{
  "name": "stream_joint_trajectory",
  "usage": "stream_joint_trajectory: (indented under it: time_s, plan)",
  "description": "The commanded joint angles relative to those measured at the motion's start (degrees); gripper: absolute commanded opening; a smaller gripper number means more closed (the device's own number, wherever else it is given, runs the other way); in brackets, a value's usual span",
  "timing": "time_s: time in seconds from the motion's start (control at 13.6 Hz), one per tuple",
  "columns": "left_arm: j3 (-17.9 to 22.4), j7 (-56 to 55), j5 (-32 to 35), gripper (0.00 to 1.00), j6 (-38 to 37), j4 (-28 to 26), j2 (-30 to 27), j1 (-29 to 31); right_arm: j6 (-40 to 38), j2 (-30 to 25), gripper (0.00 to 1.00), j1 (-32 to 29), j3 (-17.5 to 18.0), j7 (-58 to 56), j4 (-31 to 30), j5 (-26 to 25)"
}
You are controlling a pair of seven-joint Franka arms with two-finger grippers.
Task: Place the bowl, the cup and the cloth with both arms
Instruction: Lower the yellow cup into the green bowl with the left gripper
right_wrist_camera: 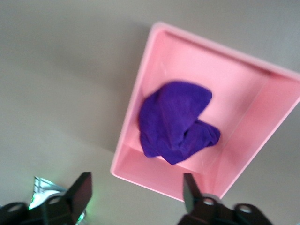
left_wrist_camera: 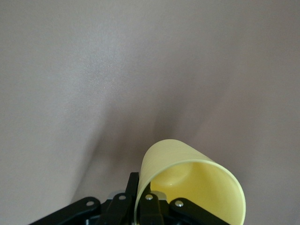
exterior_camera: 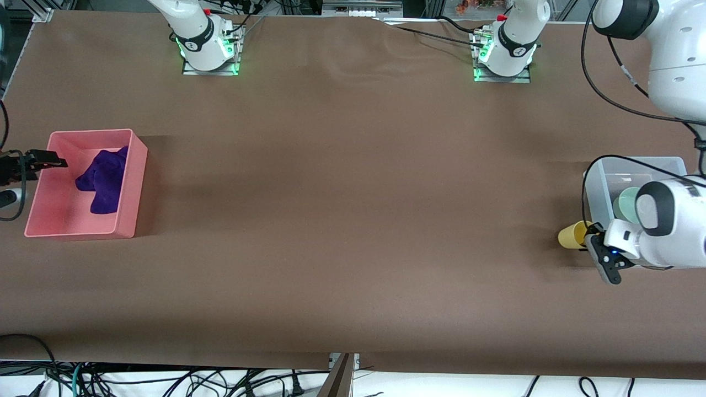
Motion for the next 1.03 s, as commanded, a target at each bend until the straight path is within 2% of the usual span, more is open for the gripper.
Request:
stream_joint_trajectory:
  time_s: [0.0,0.15,0.29,0.44,0.59,0.74,0.81,0.96]
  plan:
    - [0.69,0.62,-0.62,0.00,-12.31,5.43,-4.79,0.28,-3.34,-2.43,1.00,-0.01,6.47,11.32,4.21,0.24]
    - [2.44,1.49,-0.53,0.00,-18.05,8.17,-4.88,2.73,-3.43,-5.59,1.00,-0.01,11.14,17.33,4.22,-0.46]
    - [2.63,5.34,2.44,0.00,-18.51,7.48,-4.79,5.72,-2.12,-7.79,1.00,-0.10,15.36,18.58,4.30,-4.31]
    - [2.63,7.56,7.01,0.00,-17.90,7.30,-3.74,8.45,4.00,-9.20,1.00,-0.36,15.20,18.40,4.22,-4.68]
    - [2.63,8.09,9.31,0.00,-13.70,6.43,-3.12,10.56,4.48,-9.21,1.00,-0.45,14.76,18.40,4.30,-4.77]
    - [2.63,12.12,9.23,0.00,-7.30,2.57,-3.03,12.41,3.17,-9.47,1.00,-0.19,14.94,18.57,4.30,-5.47]
    - [2.63,12.66,9.23,0.00,-4.56,0.90,-2.60,13.29,1.94,-10.17,1.00,-0.10,15.11,20.58,4.22,-5.47]
    - [2.63,12.66,8.79,0.01,-2.96,-0.95,-1.63,13.91,-0.78,-11.31,1.00,-0.01,15.46,33.98,3.17,-4.69]
